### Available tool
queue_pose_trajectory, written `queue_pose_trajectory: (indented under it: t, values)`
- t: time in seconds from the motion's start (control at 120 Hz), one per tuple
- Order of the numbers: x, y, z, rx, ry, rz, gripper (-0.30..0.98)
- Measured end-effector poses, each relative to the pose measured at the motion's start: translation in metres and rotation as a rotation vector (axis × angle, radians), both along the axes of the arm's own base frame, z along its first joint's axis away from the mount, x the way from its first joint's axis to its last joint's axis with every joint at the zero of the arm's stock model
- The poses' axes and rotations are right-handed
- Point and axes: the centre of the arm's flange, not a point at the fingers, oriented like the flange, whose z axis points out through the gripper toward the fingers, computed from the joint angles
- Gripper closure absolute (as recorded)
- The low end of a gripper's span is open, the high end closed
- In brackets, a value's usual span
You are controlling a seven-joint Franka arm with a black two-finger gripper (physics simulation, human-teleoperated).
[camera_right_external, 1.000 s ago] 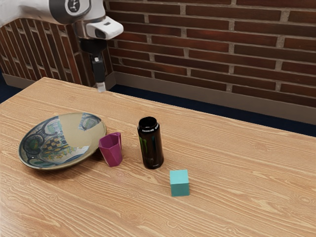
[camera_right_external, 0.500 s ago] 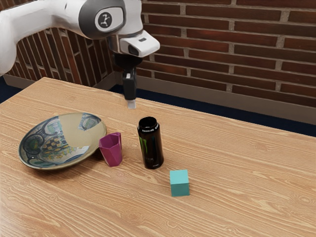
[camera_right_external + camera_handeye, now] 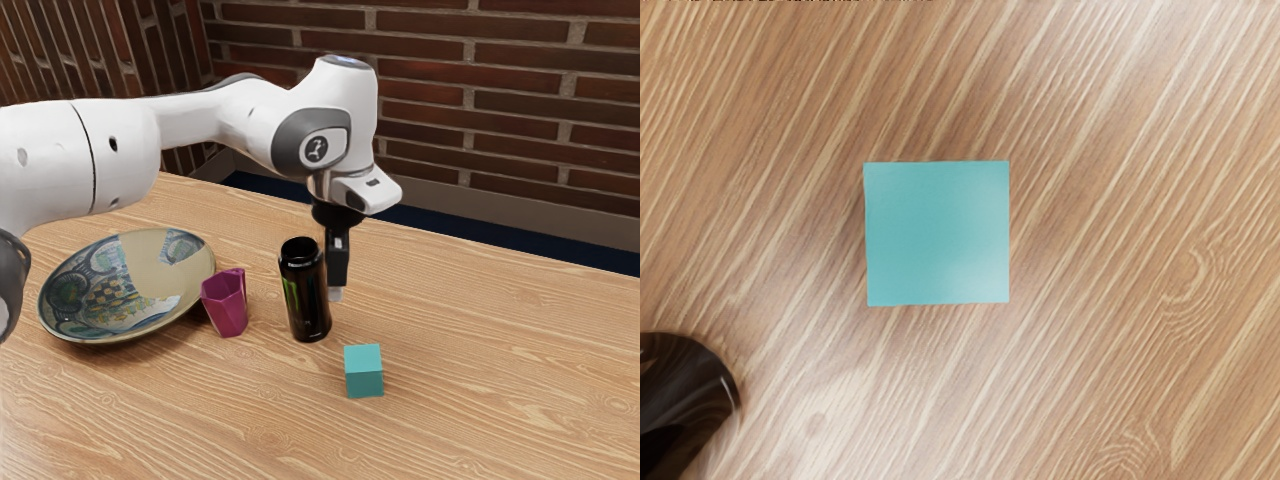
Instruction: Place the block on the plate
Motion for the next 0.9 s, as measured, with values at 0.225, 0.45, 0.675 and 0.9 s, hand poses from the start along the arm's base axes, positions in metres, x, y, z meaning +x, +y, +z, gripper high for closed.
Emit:
queue_pose_trajectory:
  t: [0.225,0.45,0.675,0.9]
  values:
    - [0.004,-0.006,-0.056,-0.015,0.031,0.012,0.00]
    - [0.009,-0.020,-0.107,-0.031,0.038,0.010,0.00]
    - [0.013,-0.024,-0.147,-0.044,0.053,0.028,0.00]
    - [0.015,-0.022,-0.171,-0.049,0.064,0.042,0.00]
